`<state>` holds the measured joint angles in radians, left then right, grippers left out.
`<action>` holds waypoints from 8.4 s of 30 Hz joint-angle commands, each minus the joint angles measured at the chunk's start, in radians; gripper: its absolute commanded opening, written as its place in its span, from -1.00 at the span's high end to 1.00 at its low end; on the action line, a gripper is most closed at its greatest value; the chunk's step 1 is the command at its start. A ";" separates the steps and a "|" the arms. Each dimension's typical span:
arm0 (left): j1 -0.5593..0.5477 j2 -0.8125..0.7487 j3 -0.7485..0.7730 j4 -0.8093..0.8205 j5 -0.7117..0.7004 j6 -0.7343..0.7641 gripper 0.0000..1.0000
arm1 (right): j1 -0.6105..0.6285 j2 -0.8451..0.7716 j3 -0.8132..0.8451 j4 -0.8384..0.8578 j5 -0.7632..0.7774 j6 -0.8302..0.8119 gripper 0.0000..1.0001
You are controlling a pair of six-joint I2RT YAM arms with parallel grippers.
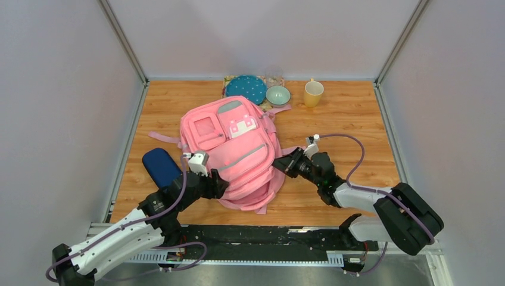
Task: Pack the student bag
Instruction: Zip the student bag at the center of the board.
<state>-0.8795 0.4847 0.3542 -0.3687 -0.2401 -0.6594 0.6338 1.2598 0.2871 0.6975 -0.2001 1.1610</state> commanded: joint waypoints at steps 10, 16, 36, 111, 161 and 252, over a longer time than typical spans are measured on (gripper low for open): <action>-0.007 -0.003 0.019 0.168 0.159 0.011 -0.35 | -0.022 0.340 -0.046 0.820 -0.025 0.238 1.00; -0.009 -0.005 0.029 0.157 0.174 0.018 -0.35 | -0.022 0.176 -0.048 0.780 -0.015 0.184 1.00; -0.009 0.015 0.046 0.172 0.162 0.011 -0.34 | -0.023 -0.417 -0.108 0.320 0.060 0.074 1.00; -0.009 -0.075 0.052 0.054 0.079 0.018 -0.33 | -0.017 -0.266 0.106 -0.587 0.363 -0.112 0.03; -0.007 -0.070 0.058 0.045 0.082 0.015 -0.33 | -0.052 -0.002 0.178 -0.538 0.136 -0.101 1.00; 0.126 0.282 -0.144 0.513 0.308 -0.163 1.00 | 0.495 -0.793 0.029 -1.156 0.540 0.151 -0.29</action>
<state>-0.7303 0.7399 0.2028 -0.0212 -0.1062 -0.7498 1.1236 0.5320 0.2722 -0.3511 0.2478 1.2877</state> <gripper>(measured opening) 0.007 0.647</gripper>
